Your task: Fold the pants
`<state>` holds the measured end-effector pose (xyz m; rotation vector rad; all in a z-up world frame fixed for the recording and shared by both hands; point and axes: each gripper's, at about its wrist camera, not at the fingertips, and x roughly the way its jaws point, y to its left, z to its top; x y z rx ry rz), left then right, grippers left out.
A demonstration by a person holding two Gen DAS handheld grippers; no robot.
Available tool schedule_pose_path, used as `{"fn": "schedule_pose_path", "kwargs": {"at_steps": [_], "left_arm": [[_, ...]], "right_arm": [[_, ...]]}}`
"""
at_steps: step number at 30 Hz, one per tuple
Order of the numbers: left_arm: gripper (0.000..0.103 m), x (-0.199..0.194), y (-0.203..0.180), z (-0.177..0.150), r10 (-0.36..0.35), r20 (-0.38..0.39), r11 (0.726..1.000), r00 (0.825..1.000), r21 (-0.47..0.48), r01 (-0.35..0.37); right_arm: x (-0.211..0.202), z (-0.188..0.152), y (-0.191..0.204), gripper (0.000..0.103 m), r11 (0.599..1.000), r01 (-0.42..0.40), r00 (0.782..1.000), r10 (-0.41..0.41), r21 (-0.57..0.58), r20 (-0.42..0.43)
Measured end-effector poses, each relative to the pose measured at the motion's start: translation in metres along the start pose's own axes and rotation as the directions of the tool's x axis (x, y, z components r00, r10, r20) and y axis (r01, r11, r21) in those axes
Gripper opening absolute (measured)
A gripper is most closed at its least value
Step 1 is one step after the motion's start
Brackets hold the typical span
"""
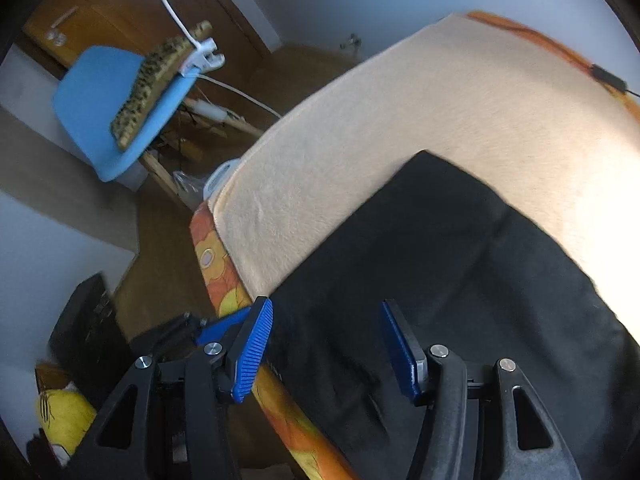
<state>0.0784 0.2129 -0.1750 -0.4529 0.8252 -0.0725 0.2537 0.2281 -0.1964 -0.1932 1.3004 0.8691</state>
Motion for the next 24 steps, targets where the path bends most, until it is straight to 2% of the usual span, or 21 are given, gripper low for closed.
{"fn": "schedule_pose_path", "kwargs": {"at_steps": [4,8,11,16,18,19,21,24], "left_arm": [[0.019,-0.005,0.002,0.000,-0.013,0.015,1.000,1.000,0.010,0.013],[0.019,-0.004,-0.003,-0.001,-0.045,0.007,0.998,0.999,0.041,0.045],[0.019,-0.003,-0.008,-0.003,-0.054,0.012,0.997,0.998,0.063,0.054],[0.019,-0.005,-0.014,-0.003,-0.080,0.027,0.994,0.996,0.074,0.078],[0.019,-0.005,-0.017,-0.002,-0.070,0.030,0.994,0.997,0.088,0.067],[0.019,-0.006,-0.017,-0.002,-0.063,0.034,0.994,0.997,0.092,0.060],[0.019,-0.008,-0.019,-0.003,-0.036,0.046,0.995,0.998,0.100,0.032],[0.023,-0.006,-0.022,-0.003,-0.018,0.050,0.996,0.999,0.083,0.014]], "right_arm": [[0.020,0.012,0.006,0.058,0.999,0.032,0.999,-0.031,0.014,-0.036],[0.036,0.019,0.010,0.058,0.998,0.051,0.997,-0.049,0.029,-0.067],[0.045,0.023,0.015,0.058,0.994,0.098,0.991,-0.094,0.038,-0.092],[0.053,0.024,0.033,0.061,0.981,0.193,0.974,-0.196,-0.037,-0.113],[0.056,0.023,0.037,0.060,0.974,0.221,0.967,-0.227,-0.058,-0.119],[0.056,0.024,0.036,0.058,0.971,0.233,0.964,-0.238,-0.055,-0.119],[0.054,0.025,0.032,0.038,0.965,0.259,0.959,-0.262,-0.035,-0.113],[0.050,0.024,0.022,0.025,0.973,0.229,0.968,-0.228,-0.009,-0.107]]}}
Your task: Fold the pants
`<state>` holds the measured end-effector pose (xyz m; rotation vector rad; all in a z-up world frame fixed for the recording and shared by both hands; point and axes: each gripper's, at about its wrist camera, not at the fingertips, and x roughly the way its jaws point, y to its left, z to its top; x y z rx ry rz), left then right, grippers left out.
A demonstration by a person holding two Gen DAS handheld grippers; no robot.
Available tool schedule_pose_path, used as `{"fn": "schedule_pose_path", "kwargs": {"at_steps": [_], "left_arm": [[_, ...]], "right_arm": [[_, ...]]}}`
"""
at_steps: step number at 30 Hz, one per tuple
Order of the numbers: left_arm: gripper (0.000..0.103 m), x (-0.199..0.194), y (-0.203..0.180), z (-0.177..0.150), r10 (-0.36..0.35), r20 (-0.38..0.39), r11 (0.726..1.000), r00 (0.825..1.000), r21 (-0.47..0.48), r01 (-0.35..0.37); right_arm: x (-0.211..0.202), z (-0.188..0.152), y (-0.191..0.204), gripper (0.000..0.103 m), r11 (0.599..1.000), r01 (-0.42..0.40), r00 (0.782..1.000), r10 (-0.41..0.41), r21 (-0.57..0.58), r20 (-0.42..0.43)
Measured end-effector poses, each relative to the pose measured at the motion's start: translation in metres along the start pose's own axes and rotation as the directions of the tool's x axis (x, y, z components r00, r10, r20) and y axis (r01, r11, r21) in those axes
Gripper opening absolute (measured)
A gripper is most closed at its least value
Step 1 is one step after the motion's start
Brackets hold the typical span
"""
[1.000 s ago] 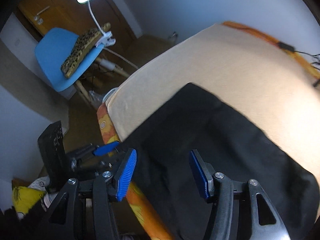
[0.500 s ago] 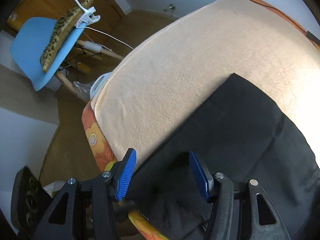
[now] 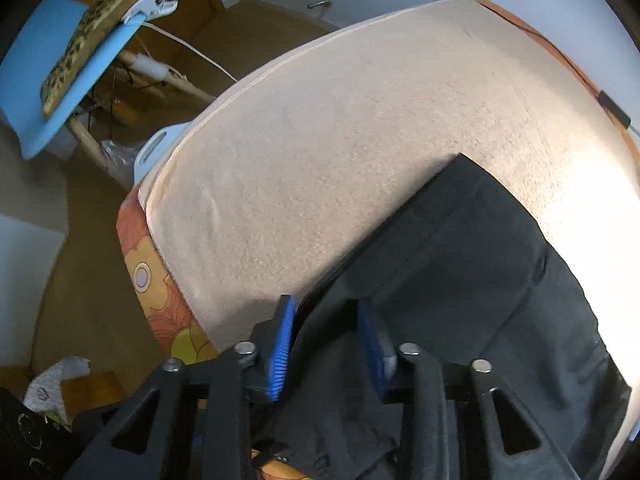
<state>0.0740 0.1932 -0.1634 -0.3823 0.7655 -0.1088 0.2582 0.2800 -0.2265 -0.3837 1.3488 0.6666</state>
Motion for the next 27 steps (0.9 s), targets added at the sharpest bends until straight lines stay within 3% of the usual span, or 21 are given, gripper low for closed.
{"fn": "schedule_pose_path", "kwargs": {"at_steps": [2,7,9,11,13,14,15,16,23,27], "left_arm": [[0.044,0.004,0.001,0.000,0.009,-0.015,1.000,1.000,-0.018,-0.010],[0.047,0.016,0.006,0.009,0.021,-0.010,0.998,1.000,-0.053,-0.021],[0.045,0.022,0.007,0.015,0.028,-0.013,0.998,1.000,-0.062,-0.029],[0.008,0.029,0.008,0.018,0.013,-0.013,0.998,1.000,-0.065,-0.014],[0.009,0.032,0.008,0.020,0.004,-0.005,0.998,1.000,-0.065,-0.004],[0.008,0.031,0.007,0.021,0.001,0.012,0.999,1.000,-0.052,0.000],[0.008,0.030,0.005,0.022,-0.004,0.022,0.999,1.000,-0.042,0.005],[0.008,0.030,0.004,0.027,-0.007,0.032,0.999,0.999,-0.033,0.008],[0.008,0.023,-0.020,0.034,-0.045,0.071,0.998,0.996,0.050,0.041],[0.008,0.022,-0.033,0.039,-0.065,0.078,0.994,0.995,0.094,0.057]], "right_arm": [[-0.001,-0.002,-0.008,0.022,0.999,-0.037,0.999,0.036,0.029,0.003],[-0.003,-0.007,-0.014,0.017,0.996,-0.073,0.997,0.073,0.051,0.013],[-0.004,-0.008,-0.017,0.016,0.994,-0.092,0.996,0.092,0.062,0.014],[-0.004,-0.008,-0.019,0.016,0.991,-0.116,0.993,0.116,0.065,0.008],[-0.006,-0.009,-0.021,0.021,0.990,-0.131,0.991,0.132,0.045,-0.006],[-0.008,-0.009,-0.022,0.028,0.990,-0.133,0.991,0.134,0.037,-0.011],[-0.011,-0.007,-0.025,0.041,0.989,-0.143,0.990,0.143,0.036,-0.004],[-0.014,-0.006,-0.027,0.044,0.989,-0.144,0.990,0.144,0.037,0.003],[-0.028,0.009,-0.048,0.057,0.989,-0.129,0.992,0.129,0.073,0.006],[-0.034,0.015,-0.042,0.059,0.996,-0.084,0.996,0.084,0.021,-0.005]]}}
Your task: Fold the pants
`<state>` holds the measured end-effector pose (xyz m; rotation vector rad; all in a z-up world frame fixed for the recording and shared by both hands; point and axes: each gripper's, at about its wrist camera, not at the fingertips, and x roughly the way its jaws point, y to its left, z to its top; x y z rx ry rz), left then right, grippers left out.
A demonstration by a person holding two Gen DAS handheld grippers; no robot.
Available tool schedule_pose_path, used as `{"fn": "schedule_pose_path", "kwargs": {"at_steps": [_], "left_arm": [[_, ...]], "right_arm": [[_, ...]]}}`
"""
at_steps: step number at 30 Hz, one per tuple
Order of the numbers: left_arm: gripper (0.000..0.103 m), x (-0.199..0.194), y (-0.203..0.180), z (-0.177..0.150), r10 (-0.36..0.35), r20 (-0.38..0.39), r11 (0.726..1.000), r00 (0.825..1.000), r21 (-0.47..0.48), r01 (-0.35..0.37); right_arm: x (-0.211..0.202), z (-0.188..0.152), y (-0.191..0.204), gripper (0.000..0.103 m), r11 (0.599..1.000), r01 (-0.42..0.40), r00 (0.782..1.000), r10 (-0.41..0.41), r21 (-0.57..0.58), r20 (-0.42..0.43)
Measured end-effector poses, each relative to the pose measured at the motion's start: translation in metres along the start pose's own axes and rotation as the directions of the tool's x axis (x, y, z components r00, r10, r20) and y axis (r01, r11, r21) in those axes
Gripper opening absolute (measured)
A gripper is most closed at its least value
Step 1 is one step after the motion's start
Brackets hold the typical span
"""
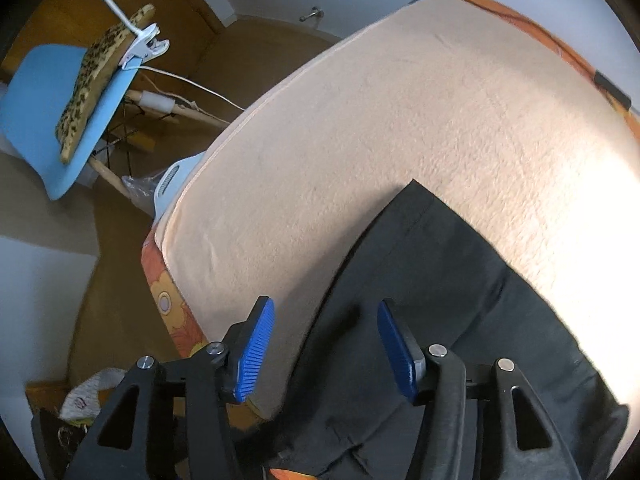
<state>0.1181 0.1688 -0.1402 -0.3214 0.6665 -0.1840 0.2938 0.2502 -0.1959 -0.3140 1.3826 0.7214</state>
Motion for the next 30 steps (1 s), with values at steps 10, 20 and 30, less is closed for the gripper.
{"fn": "schedule_pose_path", "kwargs": {"at_steps": [10,20,30], "left_arm": [[0.008,-0.007,-0.016,0.010,-0.070,-0.005,0.996,0.998,0.050,0.070],[0.008,-0.012,-0.072,0.024,-0.150,-0.002,0.971,0.989,0.188,0.147],[0.007,-0.031,-0.127,0.034,-0.261,0.001,0.932,0.965,0.263,0.251]], "right_arm": [[-0.013,-0.008,-0.026,0.013,0.997,0.060,0.998,-0.061,0.052,0.027],[-0.094,-0.047,-0.055,0.002,0.995,-0.010,0.982,-0.007,0.094,0.187],[-0.168,-0.104,-0.094,0.002,0.981,-0.043,0.947,-0.019,0.187,0.319]]}}
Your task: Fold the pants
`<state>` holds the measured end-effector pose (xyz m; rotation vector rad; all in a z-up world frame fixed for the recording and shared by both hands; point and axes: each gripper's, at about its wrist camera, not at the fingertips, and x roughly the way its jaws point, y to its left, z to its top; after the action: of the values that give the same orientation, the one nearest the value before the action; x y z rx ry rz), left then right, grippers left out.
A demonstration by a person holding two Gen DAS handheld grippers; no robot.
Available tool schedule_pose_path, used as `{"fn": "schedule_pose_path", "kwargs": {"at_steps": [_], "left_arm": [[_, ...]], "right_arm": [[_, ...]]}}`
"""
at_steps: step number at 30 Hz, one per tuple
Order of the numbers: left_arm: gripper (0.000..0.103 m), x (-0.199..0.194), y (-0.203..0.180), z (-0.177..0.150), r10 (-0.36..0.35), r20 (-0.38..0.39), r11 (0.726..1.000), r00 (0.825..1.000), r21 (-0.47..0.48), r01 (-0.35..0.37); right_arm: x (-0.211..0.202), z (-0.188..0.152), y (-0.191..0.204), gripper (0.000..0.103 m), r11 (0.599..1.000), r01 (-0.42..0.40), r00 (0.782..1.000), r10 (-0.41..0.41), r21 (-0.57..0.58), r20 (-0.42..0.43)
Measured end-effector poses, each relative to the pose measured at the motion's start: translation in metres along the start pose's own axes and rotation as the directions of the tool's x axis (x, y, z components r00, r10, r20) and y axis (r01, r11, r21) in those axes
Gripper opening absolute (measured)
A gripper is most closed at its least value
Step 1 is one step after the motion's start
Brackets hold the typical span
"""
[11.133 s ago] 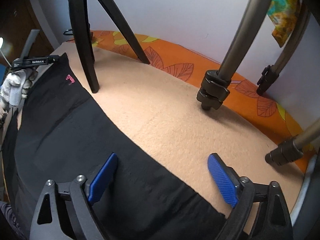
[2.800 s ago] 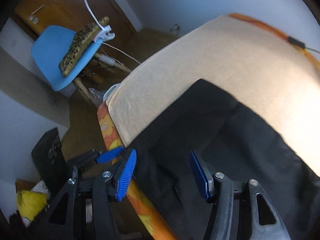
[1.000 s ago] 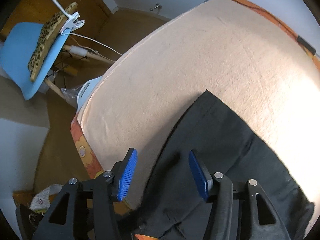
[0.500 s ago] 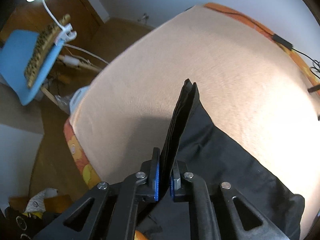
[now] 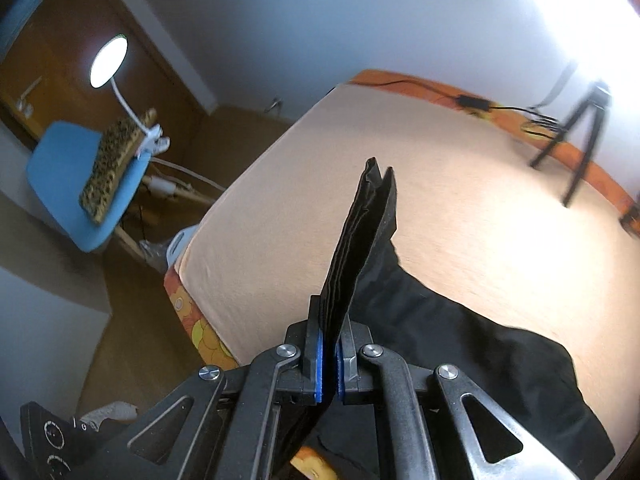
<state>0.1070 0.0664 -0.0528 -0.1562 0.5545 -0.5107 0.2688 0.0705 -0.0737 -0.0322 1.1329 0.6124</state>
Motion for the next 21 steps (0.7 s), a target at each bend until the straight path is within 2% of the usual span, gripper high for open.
{"fn": "schedule_pose_path", "kwargs": {"at_steps": [5,12,14,15,21], "left_arm": [[0.007,0.007,-0.034,-0.006,-0.064,-0.018,0.997,0.998,0.050,0.065],[0.007,0.025,-0.083,-0.001,-0.161,-0.063,0.981,0.985,0.101,0.166],[0.007,0.033,-0.100,-0.001,-0.190,-0.085,0.972,0.978,0.122,0.200],[0.007,0.028,-0.096,0.007,-0.199,-0.091,0.969,0.976,0.128,0.210],[0.007,0.062,-0.148,-0.007,-0.267,-0.165,0.939,0.950,0.177,0.295]], "right_arm": [[-0.036,-0.024,-0.034,0.002,0.999,0.012,0.999,-0.014,0.047,0.051],[-0.081,-0.065,-0.091,0.002,0.991,0.039,0.994,-0.052,0.131,0.100],[-0.092,-0.080,-0.109,0.002,0.986,0.050,0.992,-0.068,0.156,0.109],[-0.097,-0.085,-0.116,0.002,0.984,0.055,0.991,-0.074,0.167,0.113],[-0.120,-0.134,-0.177,0.002,0.961,0.080,0.986,-0.116,0.265,0.123]]}}
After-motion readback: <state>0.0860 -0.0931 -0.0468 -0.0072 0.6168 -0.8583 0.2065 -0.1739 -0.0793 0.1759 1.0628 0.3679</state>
